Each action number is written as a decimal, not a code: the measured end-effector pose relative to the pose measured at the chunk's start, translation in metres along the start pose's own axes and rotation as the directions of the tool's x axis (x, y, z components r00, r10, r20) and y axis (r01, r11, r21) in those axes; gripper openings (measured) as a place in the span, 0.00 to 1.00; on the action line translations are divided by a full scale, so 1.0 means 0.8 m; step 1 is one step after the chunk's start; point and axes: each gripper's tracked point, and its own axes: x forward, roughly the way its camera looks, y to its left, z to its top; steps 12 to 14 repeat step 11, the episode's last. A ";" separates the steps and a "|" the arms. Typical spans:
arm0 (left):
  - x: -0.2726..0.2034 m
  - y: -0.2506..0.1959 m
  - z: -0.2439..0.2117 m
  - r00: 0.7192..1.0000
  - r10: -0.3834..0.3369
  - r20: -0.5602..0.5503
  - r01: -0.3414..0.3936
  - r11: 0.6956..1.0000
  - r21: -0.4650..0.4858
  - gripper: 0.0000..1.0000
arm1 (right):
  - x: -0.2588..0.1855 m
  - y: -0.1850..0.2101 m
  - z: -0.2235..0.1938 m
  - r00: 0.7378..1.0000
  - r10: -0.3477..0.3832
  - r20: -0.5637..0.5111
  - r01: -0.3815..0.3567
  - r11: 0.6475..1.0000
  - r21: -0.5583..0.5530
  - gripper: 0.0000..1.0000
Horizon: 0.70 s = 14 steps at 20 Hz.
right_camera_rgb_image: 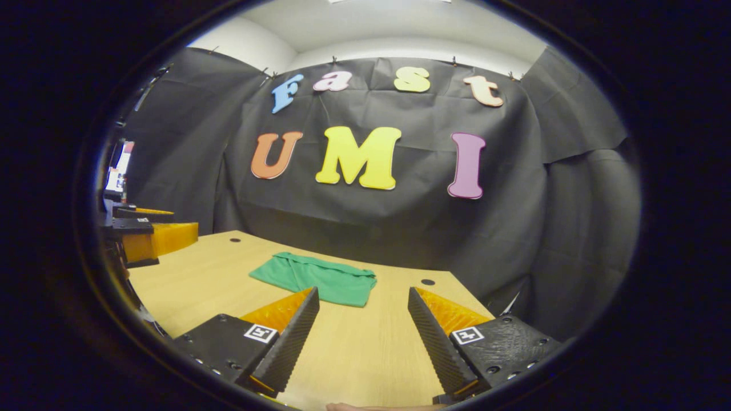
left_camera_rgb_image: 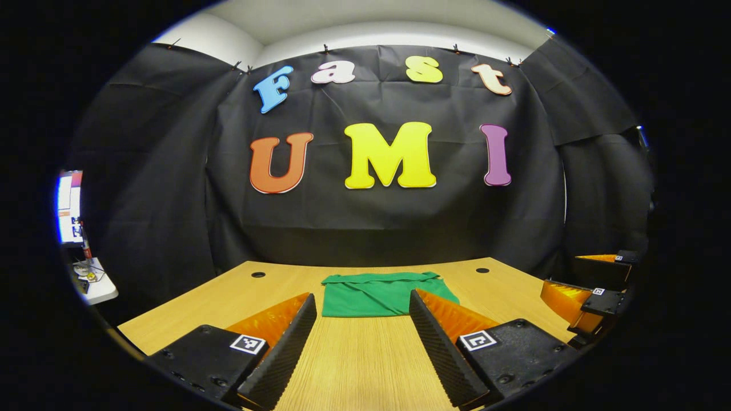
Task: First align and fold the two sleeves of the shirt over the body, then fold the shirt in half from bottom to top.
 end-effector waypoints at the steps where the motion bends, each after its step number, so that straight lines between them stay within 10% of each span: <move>1: 0.000 -0.001 0.000 1.000 -0.005 -0.004 0.005 1.000 0.004 1.00 | 0.001 0.001 -0.001 1.000 0.003 -0.003 -0.003 1.000 -0.004 0.95; 14: 0.004 -0.007 -0.008 1.000 -0.018 -0.020 0.018 1.000 0.006 1.00 | 0.001 0.015 -0.019 0.999 0.029 -0.028 -0.029 1.000 -0.008 0.95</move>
